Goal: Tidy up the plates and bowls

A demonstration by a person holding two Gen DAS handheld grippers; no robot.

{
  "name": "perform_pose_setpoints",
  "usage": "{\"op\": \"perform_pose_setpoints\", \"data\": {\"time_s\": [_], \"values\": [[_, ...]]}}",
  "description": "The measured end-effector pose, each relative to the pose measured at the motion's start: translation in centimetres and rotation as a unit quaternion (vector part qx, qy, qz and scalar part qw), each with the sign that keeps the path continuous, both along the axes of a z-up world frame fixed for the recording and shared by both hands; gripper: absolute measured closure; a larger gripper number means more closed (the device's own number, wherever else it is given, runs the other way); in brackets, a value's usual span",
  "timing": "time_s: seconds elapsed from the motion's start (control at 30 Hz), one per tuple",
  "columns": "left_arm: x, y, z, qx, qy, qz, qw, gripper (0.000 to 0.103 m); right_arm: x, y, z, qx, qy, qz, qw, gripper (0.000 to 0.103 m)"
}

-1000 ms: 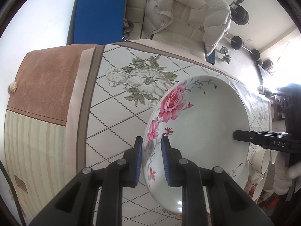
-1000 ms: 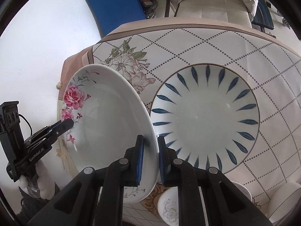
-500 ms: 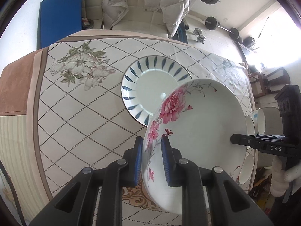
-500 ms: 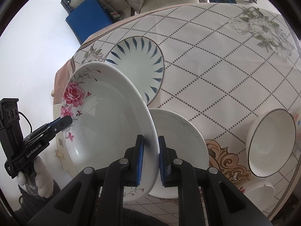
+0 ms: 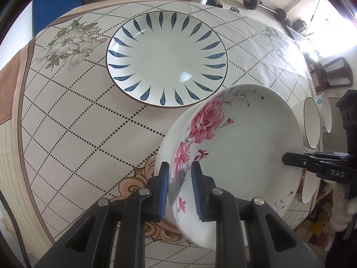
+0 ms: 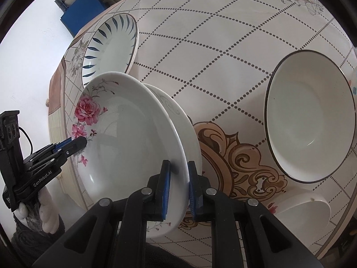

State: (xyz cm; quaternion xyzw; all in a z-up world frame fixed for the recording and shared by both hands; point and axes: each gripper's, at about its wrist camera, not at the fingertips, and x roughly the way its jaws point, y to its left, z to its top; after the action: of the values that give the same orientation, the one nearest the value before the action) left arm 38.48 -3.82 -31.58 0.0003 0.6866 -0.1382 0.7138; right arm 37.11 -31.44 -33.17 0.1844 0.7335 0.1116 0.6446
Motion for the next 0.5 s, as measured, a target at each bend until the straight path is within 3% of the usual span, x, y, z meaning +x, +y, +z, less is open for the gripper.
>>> {"op": "perform_pose_setpoints", "data": {"time_s": [0.5], "values": [[-1.6, 0.2, -2.4, 0.04, 0.019, -0.002, 0.999, 0.086, -0.3, 0.4, -2.4, -0.011, 0.014, 0.022, 1.0, 0.086]]}}
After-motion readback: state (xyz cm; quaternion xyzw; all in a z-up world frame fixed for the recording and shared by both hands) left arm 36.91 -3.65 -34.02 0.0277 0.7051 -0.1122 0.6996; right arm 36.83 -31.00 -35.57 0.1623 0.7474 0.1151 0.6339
